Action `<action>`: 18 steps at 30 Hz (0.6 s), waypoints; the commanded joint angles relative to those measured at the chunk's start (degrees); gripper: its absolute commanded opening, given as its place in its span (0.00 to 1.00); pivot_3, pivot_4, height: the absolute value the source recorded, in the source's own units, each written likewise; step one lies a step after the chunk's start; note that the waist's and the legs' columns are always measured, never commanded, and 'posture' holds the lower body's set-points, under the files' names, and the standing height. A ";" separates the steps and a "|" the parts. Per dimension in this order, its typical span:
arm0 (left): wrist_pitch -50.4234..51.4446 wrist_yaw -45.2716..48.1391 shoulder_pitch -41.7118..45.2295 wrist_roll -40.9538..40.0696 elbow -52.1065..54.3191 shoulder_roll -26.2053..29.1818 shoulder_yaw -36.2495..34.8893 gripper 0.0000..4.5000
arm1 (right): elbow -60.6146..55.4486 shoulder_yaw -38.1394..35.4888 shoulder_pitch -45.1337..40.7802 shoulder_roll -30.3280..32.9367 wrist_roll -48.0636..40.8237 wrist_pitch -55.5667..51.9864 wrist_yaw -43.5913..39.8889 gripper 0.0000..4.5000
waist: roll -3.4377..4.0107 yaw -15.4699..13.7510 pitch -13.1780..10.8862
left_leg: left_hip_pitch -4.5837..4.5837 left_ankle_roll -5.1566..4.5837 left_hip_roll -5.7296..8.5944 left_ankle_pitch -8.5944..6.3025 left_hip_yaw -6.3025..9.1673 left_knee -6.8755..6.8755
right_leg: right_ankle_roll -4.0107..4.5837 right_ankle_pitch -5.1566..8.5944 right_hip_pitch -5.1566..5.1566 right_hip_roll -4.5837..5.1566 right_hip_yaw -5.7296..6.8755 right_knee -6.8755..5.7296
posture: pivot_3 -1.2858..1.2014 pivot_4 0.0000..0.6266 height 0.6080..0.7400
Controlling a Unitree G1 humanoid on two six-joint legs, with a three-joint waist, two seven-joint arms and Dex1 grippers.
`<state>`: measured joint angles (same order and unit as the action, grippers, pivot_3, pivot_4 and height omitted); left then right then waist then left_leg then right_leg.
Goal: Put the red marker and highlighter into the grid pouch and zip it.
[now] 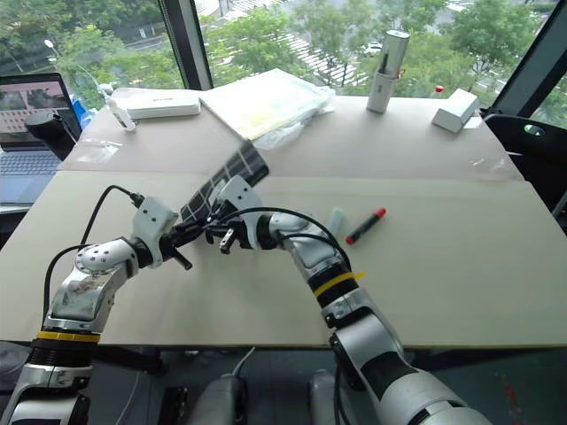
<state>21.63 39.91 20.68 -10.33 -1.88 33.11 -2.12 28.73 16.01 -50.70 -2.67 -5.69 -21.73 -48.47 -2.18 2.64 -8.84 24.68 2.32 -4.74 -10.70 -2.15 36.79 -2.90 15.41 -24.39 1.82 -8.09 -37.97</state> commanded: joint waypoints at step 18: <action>-0.94 -0.35 -0.80 -0.45 2.88 -2.04 1.00 0.00 | -36.75 -10.79 15.95 30.49 -19.70 -16.76 -20.76 0.68 | 0.00 -0.91 -0.01 | 0.13 0.01 0.02 0.00 0.10 0.00 | -0.01 0.01 0.07 0.01 0.03 0.25 | 0.52 0.24 1.00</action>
<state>21.48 39.56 19.56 -10.38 -0.70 30.96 -0.64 1.25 8.07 -36.98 23.90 -21.14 -38.84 -63.28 -2.18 1.73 -8.85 24.85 2.33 -4.70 -10.71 -2.00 36.79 -2.92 15.43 -24.31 1.83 -8.05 -37.68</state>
